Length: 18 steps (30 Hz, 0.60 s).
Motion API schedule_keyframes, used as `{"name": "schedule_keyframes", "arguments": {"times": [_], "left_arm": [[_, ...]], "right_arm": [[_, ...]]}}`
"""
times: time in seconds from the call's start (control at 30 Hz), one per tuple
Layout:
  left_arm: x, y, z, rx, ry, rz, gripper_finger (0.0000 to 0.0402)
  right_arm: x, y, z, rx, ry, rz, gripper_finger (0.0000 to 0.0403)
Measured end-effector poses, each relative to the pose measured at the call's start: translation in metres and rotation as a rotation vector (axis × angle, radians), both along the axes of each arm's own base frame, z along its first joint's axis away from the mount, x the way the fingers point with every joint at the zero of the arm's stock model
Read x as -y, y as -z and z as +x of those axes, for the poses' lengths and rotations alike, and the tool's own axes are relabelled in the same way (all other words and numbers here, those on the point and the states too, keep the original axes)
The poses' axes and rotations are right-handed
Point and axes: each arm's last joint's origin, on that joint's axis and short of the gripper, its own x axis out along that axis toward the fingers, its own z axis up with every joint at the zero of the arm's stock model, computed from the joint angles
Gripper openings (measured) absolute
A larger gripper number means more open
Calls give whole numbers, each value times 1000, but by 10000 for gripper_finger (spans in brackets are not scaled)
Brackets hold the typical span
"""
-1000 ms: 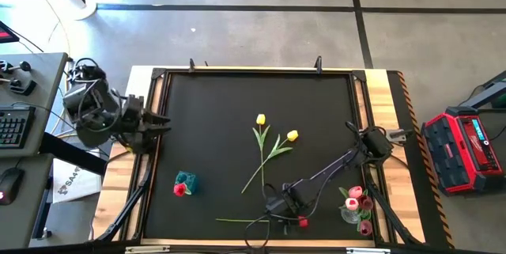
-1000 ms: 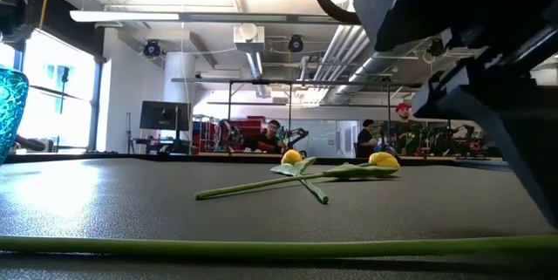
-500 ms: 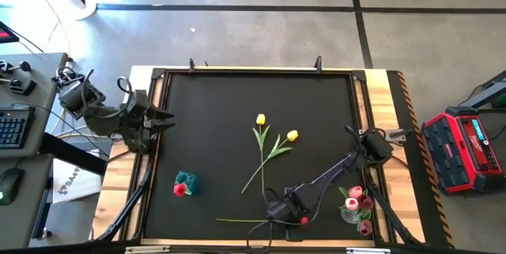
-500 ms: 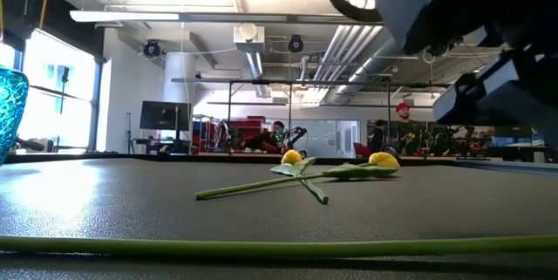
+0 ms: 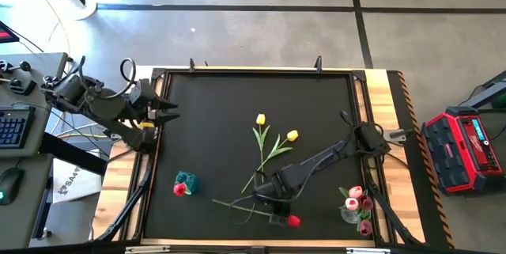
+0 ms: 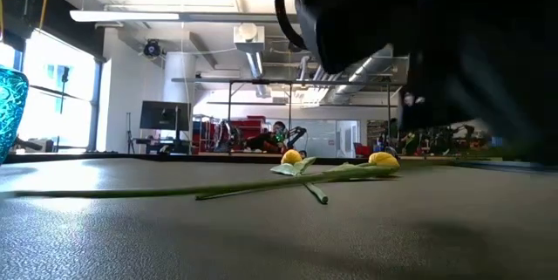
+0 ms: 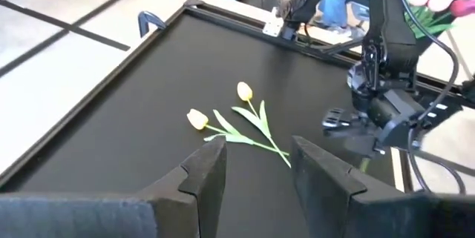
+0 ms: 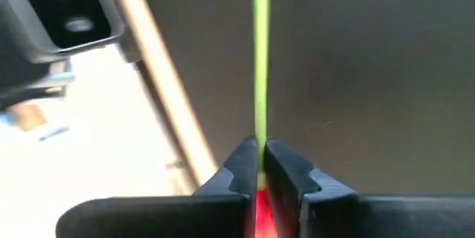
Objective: Sort flowers into vase by color
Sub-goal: Put the red flower into the blue vase
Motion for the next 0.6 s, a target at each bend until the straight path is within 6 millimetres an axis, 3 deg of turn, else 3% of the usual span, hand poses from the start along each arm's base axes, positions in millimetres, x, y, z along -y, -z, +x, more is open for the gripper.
{"name": "schedule_keyframes", "arguments": {"times": [0.2,0.4,0.6], "left_arm": [[0,-5,6,-14,13,21,135],[2,-4,10,-44,50,85,135],[1,-4,10,-53,60,146,135]], "right_arm": [[13,-19,12,-164,115,211,3],[28,-41,27,-194,126,363,3],[70,-74,42,-142,145,391,2]]}}
